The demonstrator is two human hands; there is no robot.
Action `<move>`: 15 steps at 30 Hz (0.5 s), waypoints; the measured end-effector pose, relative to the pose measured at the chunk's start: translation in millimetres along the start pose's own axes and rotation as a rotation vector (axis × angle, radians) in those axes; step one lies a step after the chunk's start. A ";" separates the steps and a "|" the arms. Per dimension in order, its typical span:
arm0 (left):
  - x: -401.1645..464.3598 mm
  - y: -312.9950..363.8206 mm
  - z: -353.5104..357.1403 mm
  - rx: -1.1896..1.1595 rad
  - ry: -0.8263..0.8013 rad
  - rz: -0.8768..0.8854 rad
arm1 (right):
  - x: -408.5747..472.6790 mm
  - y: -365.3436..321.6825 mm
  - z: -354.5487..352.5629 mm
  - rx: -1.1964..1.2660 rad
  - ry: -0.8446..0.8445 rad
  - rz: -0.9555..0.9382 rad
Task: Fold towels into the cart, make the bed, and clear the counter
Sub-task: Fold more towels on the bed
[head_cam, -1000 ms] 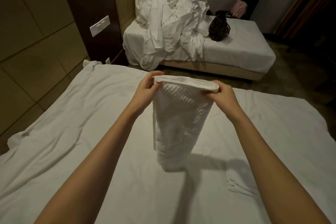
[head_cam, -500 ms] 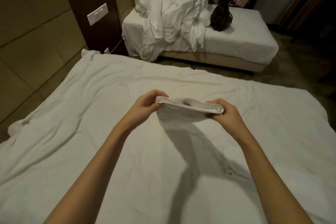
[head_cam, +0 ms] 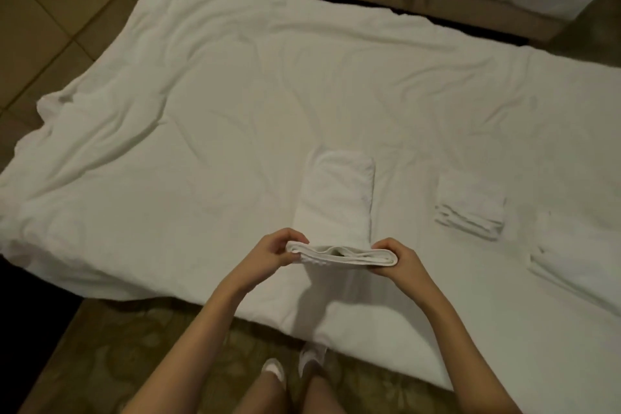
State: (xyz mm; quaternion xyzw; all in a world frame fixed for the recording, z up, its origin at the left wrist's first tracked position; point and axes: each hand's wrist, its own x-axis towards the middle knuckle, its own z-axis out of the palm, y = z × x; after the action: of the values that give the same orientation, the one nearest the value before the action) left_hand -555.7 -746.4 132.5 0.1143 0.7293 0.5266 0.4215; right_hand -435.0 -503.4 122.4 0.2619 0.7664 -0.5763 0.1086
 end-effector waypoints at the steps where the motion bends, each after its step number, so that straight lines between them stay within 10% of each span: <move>1: -3.3 -11.9 3.3 0.003 -0.006 -0.019 | -3.6 8.9 5.8 0.005 0.001 0.013; 15: -48.0 -83.8 27.2 0.102 -0.133 -0.054 | -72.6 83.2 57.9 0.046 0.088 0.062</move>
State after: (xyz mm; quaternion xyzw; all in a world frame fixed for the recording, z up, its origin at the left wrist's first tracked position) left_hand -482.8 -792.6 81.4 0.1507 0.7284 0.4685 0.4767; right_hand -338.1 -561.3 69.6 0.3128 0.7487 -0.5781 0.0866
